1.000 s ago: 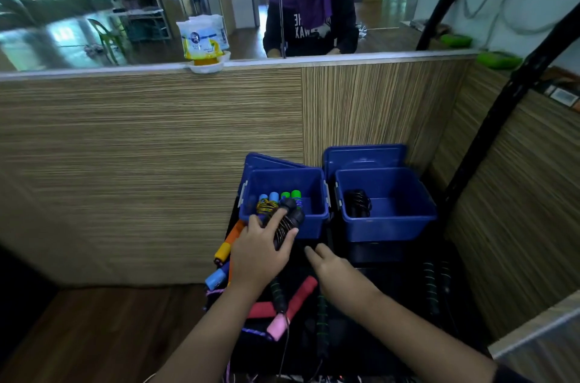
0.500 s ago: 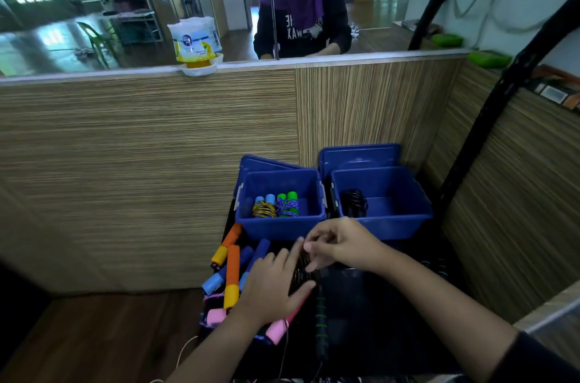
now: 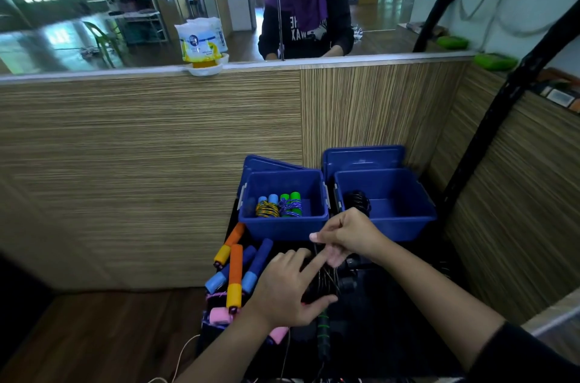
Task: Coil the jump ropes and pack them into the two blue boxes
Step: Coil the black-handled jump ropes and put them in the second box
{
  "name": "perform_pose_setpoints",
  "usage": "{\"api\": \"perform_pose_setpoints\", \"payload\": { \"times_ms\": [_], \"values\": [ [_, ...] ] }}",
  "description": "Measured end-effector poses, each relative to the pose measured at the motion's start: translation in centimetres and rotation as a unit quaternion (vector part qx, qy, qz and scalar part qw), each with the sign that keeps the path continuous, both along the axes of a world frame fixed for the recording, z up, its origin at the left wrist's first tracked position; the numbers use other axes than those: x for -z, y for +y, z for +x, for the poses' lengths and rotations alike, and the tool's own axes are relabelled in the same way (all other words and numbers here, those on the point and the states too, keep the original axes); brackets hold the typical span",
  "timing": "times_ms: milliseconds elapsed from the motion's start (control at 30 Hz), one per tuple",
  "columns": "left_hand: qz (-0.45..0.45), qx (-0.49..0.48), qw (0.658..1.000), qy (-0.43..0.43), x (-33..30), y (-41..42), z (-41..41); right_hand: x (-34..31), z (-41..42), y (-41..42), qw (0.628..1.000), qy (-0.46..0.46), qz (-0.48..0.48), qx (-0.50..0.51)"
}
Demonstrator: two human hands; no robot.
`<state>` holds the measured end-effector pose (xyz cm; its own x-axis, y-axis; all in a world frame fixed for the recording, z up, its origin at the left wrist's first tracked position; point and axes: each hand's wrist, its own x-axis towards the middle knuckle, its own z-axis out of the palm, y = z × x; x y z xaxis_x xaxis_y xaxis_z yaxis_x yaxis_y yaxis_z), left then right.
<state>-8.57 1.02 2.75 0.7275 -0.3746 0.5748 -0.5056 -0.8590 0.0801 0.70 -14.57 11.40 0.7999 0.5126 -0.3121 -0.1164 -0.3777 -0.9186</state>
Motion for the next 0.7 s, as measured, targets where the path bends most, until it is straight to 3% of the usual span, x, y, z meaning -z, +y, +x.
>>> {"api": "perform_pose_setpoints", "payload": {
  "times_ms": [133, 367, 700],
  "values": [
    [-0.006, 0.014, 1.0, -0.016, 0.2, -0.3, 0.2, 0.2, 0.1, 0.2, 0.984, -0.107, -0.141, 0.005],
    [-0.052, -0.05, 0.997, 0.021, 0.8, -0.5, 0.2, 0.2, 0.2, -0.5, 0.964, -0.175, -0.198, 0.019],
    [-0.065, -0.119, 0.989, 0.066, 0.2, -0.8, 0.2, 1.6, -1.4, -1.2, 0.963, -0.176, -0.196, 0.049]
  ]
}}
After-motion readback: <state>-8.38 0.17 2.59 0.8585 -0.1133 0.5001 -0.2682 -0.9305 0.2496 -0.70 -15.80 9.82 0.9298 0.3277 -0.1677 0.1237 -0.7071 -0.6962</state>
